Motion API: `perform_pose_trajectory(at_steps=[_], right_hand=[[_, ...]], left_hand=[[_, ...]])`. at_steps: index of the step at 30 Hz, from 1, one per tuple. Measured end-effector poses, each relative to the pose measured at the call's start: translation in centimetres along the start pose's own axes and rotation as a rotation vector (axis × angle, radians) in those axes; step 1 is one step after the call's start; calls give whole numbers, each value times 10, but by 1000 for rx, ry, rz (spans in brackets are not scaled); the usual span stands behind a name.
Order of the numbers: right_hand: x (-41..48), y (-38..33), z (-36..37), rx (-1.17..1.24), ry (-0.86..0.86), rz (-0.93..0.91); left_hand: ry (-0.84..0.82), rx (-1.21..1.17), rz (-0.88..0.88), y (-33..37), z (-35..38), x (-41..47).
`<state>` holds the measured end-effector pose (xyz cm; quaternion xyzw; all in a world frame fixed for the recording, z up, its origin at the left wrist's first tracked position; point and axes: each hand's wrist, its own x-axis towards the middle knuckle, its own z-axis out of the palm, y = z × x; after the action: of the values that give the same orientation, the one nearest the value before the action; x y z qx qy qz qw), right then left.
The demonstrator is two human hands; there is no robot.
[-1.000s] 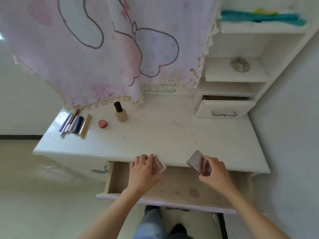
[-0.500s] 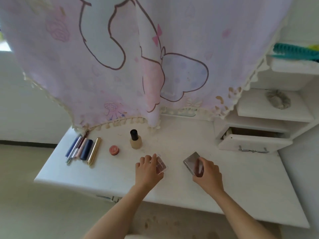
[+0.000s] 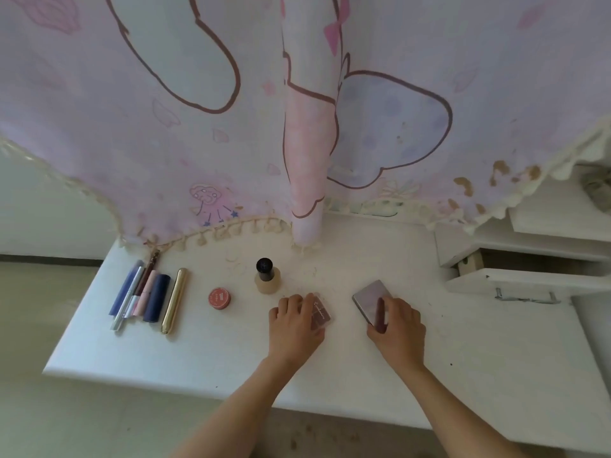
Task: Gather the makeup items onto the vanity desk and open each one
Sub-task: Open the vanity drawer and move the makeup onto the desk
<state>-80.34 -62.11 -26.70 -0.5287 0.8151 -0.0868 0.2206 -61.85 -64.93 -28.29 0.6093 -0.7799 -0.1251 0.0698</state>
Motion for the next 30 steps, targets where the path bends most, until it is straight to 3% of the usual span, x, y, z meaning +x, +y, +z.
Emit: perform_pose_trajectory(at_steps=[9,14,21,26,30], right_hand=[[-8,-6,-9,-90,-87,-7],[-41,9,-20,-48,17,-98],[-97,50,-30,-63,10,-157],[-152,97,-24,-115,-13,-211],[-193,136,-6,-126,-76,-179]], left_hand=[[26,49,21,-5,1,-5],[133,52,64,8,-5,-26],[196,57,69,36,-4,-85],[82,-60,10,65,7,-152],[63,23,90,73,33,-204]])
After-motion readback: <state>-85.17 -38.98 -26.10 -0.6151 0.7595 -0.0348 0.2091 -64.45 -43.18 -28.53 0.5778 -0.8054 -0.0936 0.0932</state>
